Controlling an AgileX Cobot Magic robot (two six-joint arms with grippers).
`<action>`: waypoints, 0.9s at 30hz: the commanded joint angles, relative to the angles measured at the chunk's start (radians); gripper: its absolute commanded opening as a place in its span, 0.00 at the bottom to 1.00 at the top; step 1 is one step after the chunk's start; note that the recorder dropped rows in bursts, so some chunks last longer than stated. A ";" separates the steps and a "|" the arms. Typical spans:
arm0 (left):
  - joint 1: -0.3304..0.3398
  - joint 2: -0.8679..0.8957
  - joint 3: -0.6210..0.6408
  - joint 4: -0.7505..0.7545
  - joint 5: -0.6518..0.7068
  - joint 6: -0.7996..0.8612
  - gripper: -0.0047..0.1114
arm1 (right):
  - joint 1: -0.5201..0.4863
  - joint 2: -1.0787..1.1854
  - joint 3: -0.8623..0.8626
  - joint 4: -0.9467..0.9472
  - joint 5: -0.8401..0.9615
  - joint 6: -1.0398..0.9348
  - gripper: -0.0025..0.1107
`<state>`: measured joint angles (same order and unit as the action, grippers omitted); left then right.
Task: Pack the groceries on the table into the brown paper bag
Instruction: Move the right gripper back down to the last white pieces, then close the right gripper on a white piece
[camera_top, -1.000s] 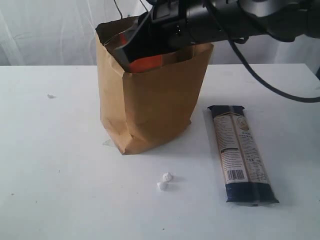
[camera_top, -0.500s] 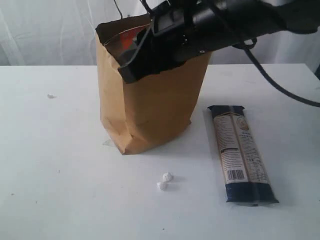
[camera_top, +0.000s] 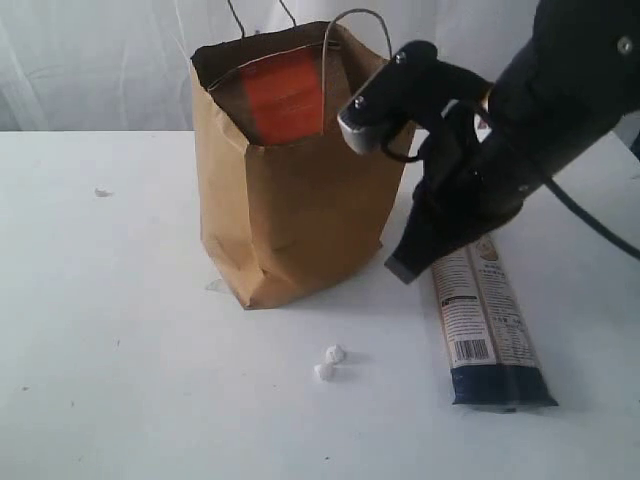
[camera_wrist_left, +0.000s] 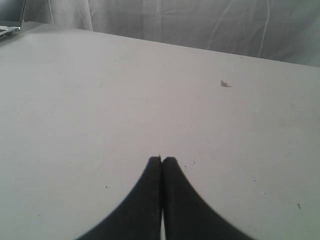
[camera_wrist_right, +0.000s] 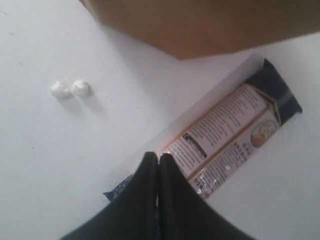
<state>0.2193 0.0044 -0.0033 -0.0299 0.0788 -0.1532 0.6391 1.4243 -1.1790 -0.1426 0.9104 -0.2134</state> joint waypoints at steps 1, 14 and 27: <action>-0.003 -0.004 0.003 0.003 -0.003 0.000 0.04 | -0.001 -0.004 0.075 -0.050 -0.015 0.082 0.02; -0.003 -0.004 0.003 0.003 -0.003 0.000 0.04 | -0.001 0.080 0.217 0.171 -0.328 -0.015 0.05; -0.003 -0.004 0.003 0.003 -0.003 0.000 0.04 | -0.001 0.319 0.217 0.176 -0.538 -0.019 0.34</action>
<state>0.2193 0.0044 -0.0033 -0.0299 0.0788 -0.1532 0.6391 1.7067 -0.9674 0.0251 0.4055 -0.2299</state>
